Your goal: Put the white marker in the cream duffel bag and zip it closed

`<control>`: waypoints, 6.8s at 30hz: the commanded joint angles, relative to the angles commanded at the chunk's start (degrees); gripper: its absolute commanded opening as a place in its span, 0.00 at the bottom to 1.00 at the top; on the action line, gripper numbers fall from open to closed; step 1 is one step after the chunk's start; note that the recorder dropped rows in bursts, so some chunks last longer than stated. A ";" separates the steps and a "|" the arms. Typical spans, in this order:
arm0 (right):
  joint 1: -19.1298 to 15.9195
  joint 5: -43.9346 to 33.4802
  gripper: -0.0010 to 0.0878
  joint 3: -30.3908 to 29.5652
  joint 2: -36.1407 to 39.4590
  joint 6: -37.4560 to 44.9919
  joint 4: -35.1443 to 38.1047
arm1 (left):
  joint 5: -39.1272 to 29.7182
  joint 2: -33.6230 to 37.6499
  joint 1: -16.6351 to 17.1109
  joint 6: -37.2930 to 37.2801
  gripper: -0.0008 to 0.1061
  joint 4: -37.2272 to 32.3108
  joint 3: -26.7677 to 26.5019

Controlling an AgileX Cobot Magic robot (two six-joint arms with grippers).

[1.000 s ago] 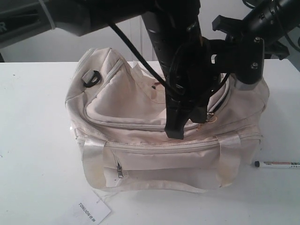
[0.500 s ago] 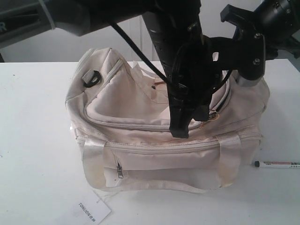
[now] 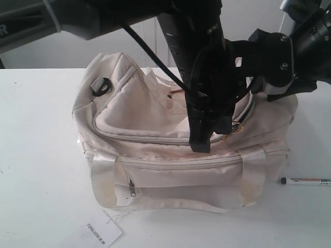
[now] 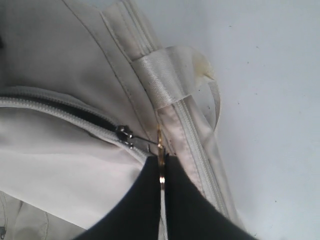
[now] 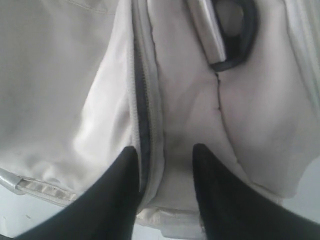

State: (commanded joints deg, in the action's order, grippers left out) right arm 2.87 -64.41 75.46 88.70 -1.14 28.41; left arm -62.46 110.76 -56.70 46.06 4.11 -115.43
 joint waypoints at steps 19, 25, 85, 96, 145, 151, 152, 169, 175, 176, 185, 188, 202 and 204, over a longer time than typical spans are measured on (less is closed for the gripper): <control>0.00 7.12 0.49 -7.58 0.02 1.14 5.29 | 1.36 0.00 0.00 0.00 0.01 1.20 0.00; 0.00 7.89 0.20 -8.18 0.02 3.79 8.05 | 1.36 0.00 0.00 -0.14 0.01 2.00 0.00; -0.10 15.05 0.01 -8.07 -0.09 12.07 6.05 | -7.51 0.63 0.00 0.23 0.01 -8.49 6.88; -0.10 15.93 0.01 -8.07 -0.09 12.07 5.32 | -7.51 0.52 0.00 1.75 0.01 -3.07 7.54; -0.10 15.29 0.01 -8.07 -0.09 11.86 4.70 | -7.51 -4.12 0.00 -24.05 0.53 -18.87 10.80; -0.10 15.29 0.01 -8.07 -0.09 11.86 4.70 | -7.51 -5.83 2.49 -27.68 0.53 -11.65 10.80; -0.10 15.29 0.01 -8.07 -0.09 11.86 4.70 | -7.51 -6.07 3.64 -27.84 0.53 -8.87 10.80; -0.10 15.29 0.01 -8.07 -0.09 11.86 4.60 | -7.51 -6.81 20.11 -15.02 0.49 35.61 17.25; -0.10 15.29 0.01 -8.07 -0.09 11.86 4.36 | -0.64 -7.58 20.11 -3.50 0.54 44.38 25.50; -0.10 15.29 0.01 -8.07 -0.09 11.86 4.26 | 0.28 -8.16 19.98 -1.91 0.54 44.38 26.28; -0.10 15.88 0.01 -8.07 -0.09 11.86 4.03 | 11.73 -11.75 19.75 9.05 0.54 42.02 36.45; -0.10 16.01 0.01 -8.07 -0.09 11.86 4.03 | 17.72 -11.88 18.37 12.47 0.54 41.73 38.16; -0.10 16.14 0.01 -8.07 -0.09 11.86 3.91 | 26.39 -10.31 16.68 14.06 0.54 42.04 38.77; -0.10 16.14 0.01 -8.07 -0.09 11.86 3.91 | 26.39 -9.90 16.68 14.06 0.53 42.04 38.77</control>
State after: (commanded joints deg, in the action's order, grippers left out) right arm 2.77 -48.28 67.39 88.61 10.73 32.33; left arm -36.07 100.86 -40.02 60.12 46.15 -76.66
